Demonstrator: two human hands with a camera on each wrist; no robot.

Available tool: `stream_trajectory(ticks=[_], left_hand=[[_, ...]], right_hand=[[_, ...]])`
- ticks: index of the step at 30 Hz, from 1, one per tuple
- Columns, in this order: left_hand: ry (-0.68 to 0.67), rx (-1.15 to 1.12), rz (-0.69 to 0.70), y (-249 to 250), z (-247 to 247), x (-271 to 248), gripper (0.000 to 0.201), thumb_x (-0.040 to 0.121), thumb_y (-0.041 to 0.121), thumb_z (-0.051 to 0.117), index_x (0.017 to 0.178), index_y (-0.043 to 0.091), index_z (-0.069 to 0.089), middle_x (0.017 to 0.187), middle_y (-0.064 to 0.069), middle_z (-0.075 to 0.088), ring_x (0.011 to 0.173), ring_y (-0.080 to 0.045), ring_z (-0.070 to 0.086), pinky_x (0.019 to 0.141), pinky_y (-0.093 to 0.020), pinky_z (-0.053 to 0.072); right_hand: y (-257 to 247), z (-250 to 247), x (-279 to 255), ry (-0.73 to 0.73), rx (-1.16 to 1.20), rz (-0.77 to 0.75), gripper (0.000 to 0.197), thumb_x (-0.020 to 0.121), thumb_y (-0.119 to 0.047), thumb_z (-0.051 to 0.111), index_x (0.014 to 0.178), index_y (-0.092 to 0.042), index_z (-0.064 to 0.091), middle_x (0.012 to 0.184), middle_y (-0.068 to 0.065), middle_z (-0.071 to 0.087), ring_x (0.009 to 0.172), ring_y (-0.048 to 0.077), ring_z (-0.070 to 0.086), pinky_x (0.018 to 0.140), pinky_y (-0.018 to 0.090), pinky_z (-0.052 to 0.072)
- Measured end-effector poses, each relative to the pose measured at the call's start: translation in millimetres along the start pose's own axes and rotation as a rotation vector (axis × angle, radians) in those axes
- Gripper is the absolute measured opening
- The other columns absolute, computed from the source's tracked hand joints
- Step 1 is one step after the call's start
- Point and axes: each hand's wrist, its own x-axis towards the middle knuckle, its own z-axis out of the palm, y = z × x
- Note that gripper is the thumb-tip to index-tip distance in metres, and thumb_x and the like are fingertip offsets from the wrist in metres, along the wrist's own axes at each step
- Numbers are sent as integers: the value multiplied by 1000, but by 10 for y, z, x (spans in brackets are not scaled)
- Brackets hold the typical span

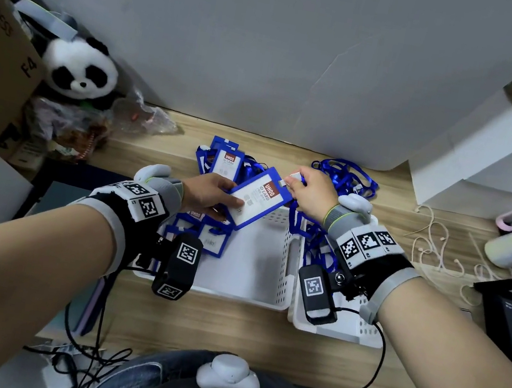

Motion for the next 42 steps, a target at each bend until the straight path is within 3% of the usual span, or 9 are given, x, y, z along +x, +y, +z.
stream_trajectory(ticks=[5, 10, 14, 17, 24, 30, 35, 39, 42], left_hand=[[4, -180, 35, 11, -56, -31, 41, 91, 13, 57, 131, 13, 47, 99, -6, 63, 80, -17, 63, 52, -21, 56], [226, -315, 138, 81, -76, 85, 40, 94, 17, 53, 133, 13, 44, 122, -15, 60, 85, -20, 64, 72, -33, 58], [405, -328, 239, 163, -67, 141, 33, 97, 16, 47, 129, 9, 43, 118, -14, 60, 71, -17, 64, 57, -24, 55], [495, -353, 269, 214, -93, 180, 34, 99, 17, 44, 131, 9, 41, 111, -10, 59, 61, -12, 63, 61, -25, 51], [564, -350, 318, 384, -181, 213, 32, 98, 22, 46, 127, 9, 43, 112, -10, 60, 65, -13, 60, 51, -20, 47], [599, -381, 297, 358, -283, 240, 33, 99, 23, 43, 128, 8, 40, 108, -7, 59, 66, -11, 59, 53, -22, 48], [585, -407, 166, 211, -368, 315, 31, 101, 14, 34, 130, 5, 38, 114, -12, 58, 69, -14, 58, 65, -29, 50], [582, -354, 130, 106, -410, 405, 31, 99, 10, 37, 129, 4, 43, 124, -15, 58, 72, -15, 59, 46, -18, 48], [561, -324, 93, 84, -424, 476, 32, 98, 5, 41, 130, 1, 44, 125, -18, 58, 67, -14, 59, 56, -23, 53]], right_hand=[[20, -7, -92, -28, 425, 113, 18, 96, -22, 51, 99, -6, 56, 60, 1, 45, 55, 12, 44, 58, 20, 43], [150, 41, -169, -279, 162, 128, 18, 95, -19, 52, 77, -20, 51, 66, 1, 50, 58, 12, 48, 59, 19, 43], [94, 74, -191, -370, 209, 126, 19, 96, -11, 50, 78, -10, 57, 62, 1, 46, 49, 8, 46, 48, 10, 44], [-72, -52, -119, -292, 262, 75, 19, 97, -8, 47, 93, 1, 62, 60, 4, 46, 49, 10, 47, 50, 13, 45], [-741, -507, 72, -100, 616, -159, 28, 99, -12, 41, 78, -12, 58, 41, -9, 49, 38, 5, 46, 48, 16, 42], [-936, -548, 245, -44, 635, -268, 24, 98, -5, 41, 86, -18, 57, 69, -4, 53, 59, 1, 53, 67, 15, 43], [-624, -208, 516, -27, 353, -100, 22, 88, 0, 56, 104, -7, 68, 107, 9, 68, 88, 10, 54, 86, 24, 45], [-349, 134, 706, 39, 220, 91, 18, 86, -6, 60, 90, -19, 72, 84, 5, 70, 66, 12, 49, 64, 22, 44], [-261, 278, 745, -28, 403, 183, 19, 89, 0, 55, 104, -2, 67, 74, 2, 55, 57, 9, 45, 46, 10, 46]])
